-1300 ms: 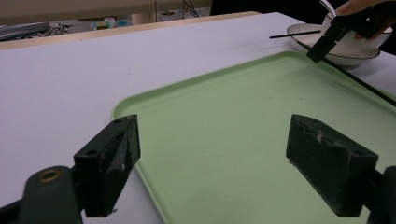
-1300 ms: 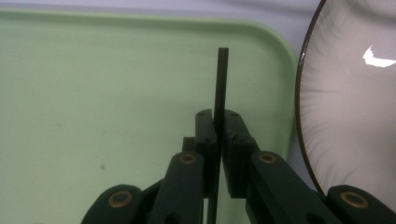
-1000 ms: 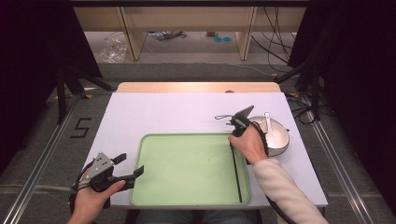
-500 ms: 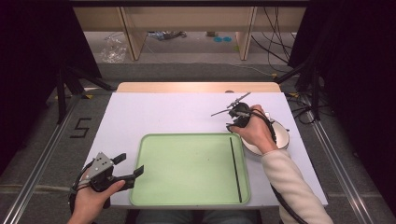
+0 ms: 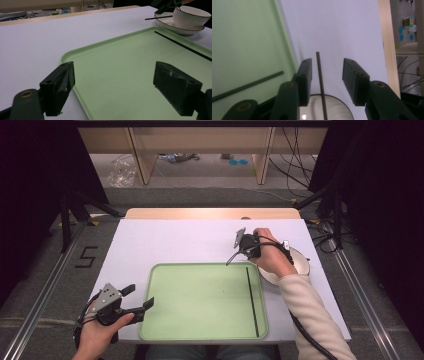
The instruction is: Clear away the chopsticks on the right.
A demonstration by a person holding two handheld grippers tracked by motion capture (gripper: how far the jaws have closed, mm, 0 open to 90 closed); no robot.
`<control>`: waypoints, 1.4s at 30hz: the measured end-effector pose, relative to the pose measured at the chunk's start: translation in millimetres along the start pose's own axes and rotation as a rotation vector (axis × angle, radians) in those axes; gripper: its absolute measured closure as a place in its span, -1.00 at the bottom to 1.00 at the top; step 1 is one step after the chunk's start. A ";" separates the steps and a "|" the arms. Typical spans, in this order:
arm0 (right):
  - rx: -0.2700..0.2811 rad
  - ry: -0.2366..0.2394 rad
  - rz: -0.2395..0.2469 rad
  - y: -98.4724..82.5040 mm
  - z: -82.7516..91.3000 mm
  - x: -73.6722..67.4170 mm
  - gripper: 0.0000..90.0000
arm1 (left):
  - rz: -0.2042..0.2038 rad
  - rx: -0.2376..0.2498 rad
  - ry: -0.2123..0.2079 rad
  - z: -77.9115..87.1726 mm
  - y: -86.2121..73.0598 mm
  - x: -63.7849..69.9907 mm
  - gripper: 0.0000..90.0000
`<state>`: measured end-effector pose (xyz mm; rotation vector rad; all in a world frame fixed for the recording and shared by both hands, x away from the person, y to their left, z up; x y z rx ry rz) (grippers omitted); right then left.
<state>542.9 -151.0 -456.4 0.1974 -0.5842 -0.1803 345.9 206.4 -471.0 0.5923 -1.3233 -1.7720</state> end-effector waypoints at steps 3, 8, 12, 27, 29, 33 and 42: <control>-0.035 0.009 0.028 2.1 -5.2 0.4 0.41 | 0.002 0.001 0.002 0.6 0.0 -0.3 -0.61; -0.071 0.029 0.004 -8.1 -9.4 -2.4 0.40 | 0.001 0.002 -0.002 0.2 0.0 0.1 -0.61; -0.071 0.043 0.011 -11.8 -13.7 -2.6 0.40 | -0.001 -0.001 0.001 0.3 0.0 0.2 -0.61; -0.102 0.045 0.012 -18.2 -37.9 -9.7 0.58 | 0.000 0.000 -0.005 0.1 -0.1 0.5 -0.61; -0.106 0.046 0.011 -18.8 -38.1 -9.7 0.59 | 0.001 0.000 -0.006 0.1 -0.2 0.6 -0.61; -0.114 0.033 0.010 -20.3 -40.2 -9.8 0.68 | 0.000 -0.001 -0.006 0.2 -0.3 0.5 -0.61; -0.120 -0.006 0.063 -23.9 -42.3 -7.2 0.93 | 0.000 0.004 -0.013 0.0 0.0 0.7 -0.61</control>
Point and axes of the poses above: each handheld gripper's, and its own axes: z roughly backward along the jaws, y roughly out of its top, x roughly to its right, the point moved 6 cm from there along -z, roughly forward along the jaws, and after that the axes turned 3 degrees about x, right-handed, at the moved point
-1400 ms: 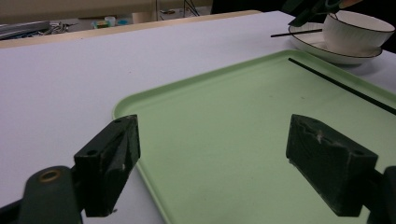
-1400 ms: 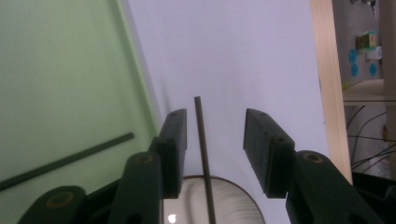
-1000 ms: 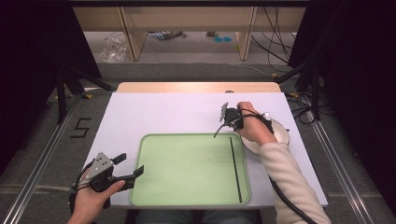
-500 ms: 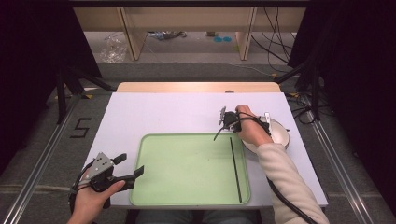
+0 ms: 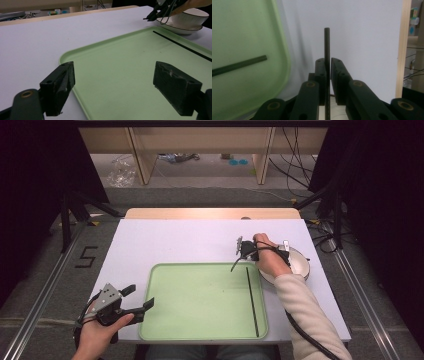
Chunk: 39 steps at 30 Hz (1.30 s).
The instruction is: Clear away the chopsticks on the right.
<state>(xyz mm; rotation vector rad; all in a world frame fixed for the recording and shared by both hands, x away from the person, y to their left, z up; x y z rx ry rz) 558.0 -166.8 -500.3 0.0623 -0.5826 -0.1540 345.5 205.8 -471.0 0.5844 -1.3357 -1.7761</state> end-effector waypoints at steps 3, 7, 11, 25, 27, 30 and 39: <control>0.011 -0.019 0.021 1.3 1.0 0.7 0.95 | -0.001 -0.004 0.005 0.5 -0.1 0.1 -0.61; 0.016 -0.040 0.031 3.1 4.0 1.8 0.95 | -0.001 -0.005 0.006 0.6 0.0 -0.1 -0.61; 0.038 -0.059 0.008 4.8 10.3 4.0 0.95 | 0.001 -0.003 0.006 0.5 0.0 -0.1 -0.61; 0.183 -0.155 -0.051 18.3 47.1 20.5 0.96 | 0.001 -0.003 0.006 0.8 0.2 -0.2 -0.61; 0.205 -0.157 -0.062 20.5 50.6 21.4 0.96 | 0.000 -0.003 0.006 0.7 0.2 -0.1 -0.61; 0.225 -0.168 -0.060 22.1 55.5 24.0 0.96 | 0.000 -0.003 0.007 0.7 0.3 -0.2 -0.61; 0.337 -0.170 -0.227 22.6 65.4 31.3 0.96 | 0.002 -0.001 0.004 0.6 0.3 -0.3 -0.61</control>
Point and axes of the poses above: each handheld gripper's, and its own axes: z roughly backward along the jaws, y roughly out of its top, x roughly to its right, the point moved 6 cm from there along -z, roughly forward along the jaws, and after that the axes turned 3 degrees about x, right-handed, at the moved point
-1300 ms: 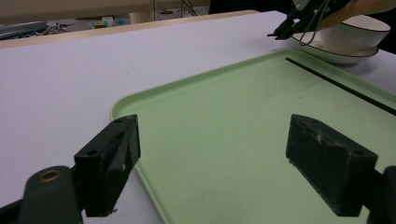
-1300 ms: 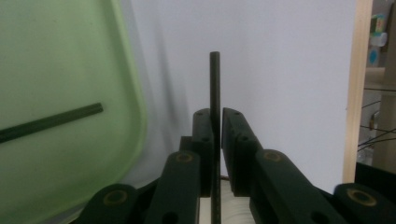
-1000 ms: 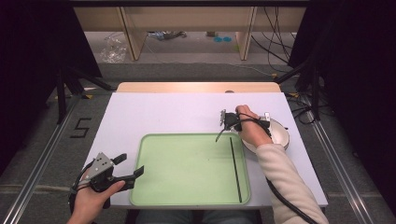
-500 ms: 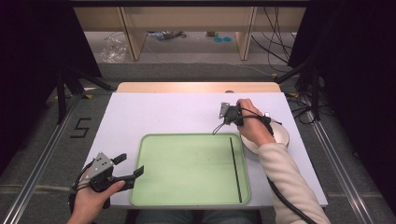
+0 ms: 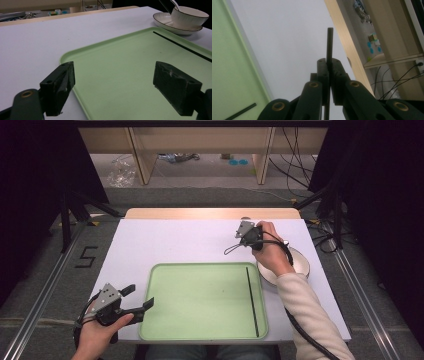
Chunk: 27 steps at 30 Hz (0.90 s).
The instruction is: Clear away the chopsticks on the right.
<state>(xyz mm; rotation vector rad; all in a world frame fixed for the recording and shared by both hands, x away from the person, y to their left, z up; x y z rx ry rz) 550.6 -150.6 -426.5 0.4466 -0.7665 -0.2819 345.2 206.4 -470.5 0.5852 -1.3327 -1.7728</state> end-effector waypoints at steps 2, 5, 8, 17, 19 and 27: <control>0.025 -0.005 -0.048 0.1 2.6 2.7 0.96 | -0.001 -0.001 0.000 0.0 0.0 0.1 -0.61; 0.052 0.009 -0.105 2.0 8.1 5.8 0.96 | -0.004 -0.001 0.002 0.1 0.1 -0.1 -0.61; 0.084 0.006 -0.151 5.7 13.4 8.7 0.96 | -0.001 0.000 0.001 0.1 0.0 0.0 -0.61; 0.159 0.002 -0.262 12.7 21.4 13.3 0.96 | -0.001 0.000 0.002 0.1 0.1 -0.1 -0.61; 0.180 0.006 -0.307 14.8 25.2 15.6 0.96 | -0.001 0.000 0.002 0.2 0.1 -0.2 -0.61; 0.253 -0.006 -0.417 20.2 35.4 22.6 0.96 | -0.002 0.000 0.002 0.2 0.2 -0.2 -0.61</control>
Point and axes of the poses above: each handheld gripper's, and its own axes: z roughly backward along the jaws, y roughly out of its top, x roughly to its right, the point moved 6 cm from there along -z, roughly forward along the jaws, and after that the axes turned 3 degrees about x, right-handed, at the moved point
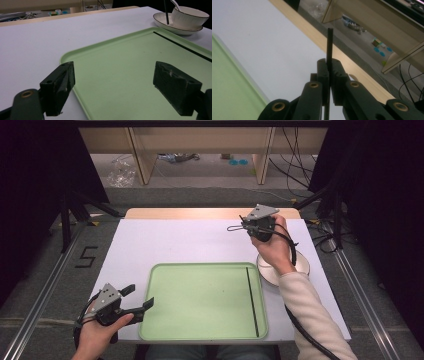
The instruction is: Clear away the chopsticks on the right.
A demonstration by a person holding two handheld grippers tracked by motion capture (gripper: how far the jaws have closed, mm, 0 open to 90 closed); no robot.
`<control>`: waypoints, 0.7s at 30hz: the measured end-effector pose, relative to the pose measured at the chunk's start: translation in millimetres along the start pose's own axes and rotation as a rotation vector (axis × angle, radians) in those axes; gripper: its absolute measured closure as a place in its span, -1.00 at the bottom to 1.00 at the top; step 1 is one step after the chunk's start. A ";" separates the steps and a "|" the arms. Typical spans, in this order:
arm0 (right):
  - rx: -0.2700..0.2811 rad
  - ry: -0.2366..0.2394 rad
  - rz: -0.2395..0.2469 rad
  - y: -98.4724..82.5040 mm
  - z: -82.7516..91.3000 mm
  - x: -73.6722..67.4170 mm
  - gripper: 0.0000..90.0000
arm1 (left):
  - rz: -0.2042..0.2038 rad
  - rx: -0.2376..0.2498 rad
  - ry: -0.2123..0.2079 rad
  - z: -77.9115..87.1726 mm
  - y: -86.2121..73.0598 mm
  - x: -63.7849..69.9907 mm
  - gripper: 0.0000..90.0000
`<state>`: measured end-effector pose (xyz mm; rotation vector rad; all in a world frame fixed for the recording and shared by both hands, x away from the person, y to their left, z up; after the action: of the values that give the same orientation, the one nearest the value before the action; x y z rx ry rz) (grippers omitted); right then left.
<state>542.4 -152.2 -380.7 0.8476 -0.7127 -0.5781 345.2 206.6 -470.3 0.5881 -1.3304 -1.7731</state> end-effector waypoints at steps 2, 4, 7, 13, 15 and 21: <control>0.008 0.008 -0.031 1.6 1.8 0.7 0.96 | 0.000 0.000 0.000 0.0 0.0 0.0 -0.61; 0.017 -0.008 -0.062 2.9 3.8 3.1 0.96 | -0.001 0.000 0.001 0.1 0.1 -0.1 -0.61; 0.031 -0.015 -0.125 5.3 6.7 4.0 0.96 | -0.001 0.000 0.001 0.1 0.2 -0.2 -0.61; 0.040 -0.015 -0.202 9.6 13.2 6.1 0.96 | 0.000 0.001 0.002 0.0 0.2 -0.2 -0.61; 0.042 -0.022 -0.228 10.1 14.9 6.8 0.96 | -0.001 0.000 0.004 0.2 0.2 -0.3 -0.61; 0.052 -0.041 -0.297 12.4 18.8 7.8 0.96 | 0.000 0.001 0.004 0.2 0.2 -0.4 -0.61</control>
<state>535.3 -159.7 -359.2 1.0010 -0.6452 -0.8477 345.3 207.0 -470.0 0.5919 -1.3284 -1.7707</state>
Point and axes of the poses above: each handheld gripper's, and its own axes: z roughly backward along the jaws, y roughly out of its top, x roughly to its right, the point moved 6 cm from there along -z, roughly forward along the jaws, and after that the axes turned 3 degrees about x, right-handed, at the moved point
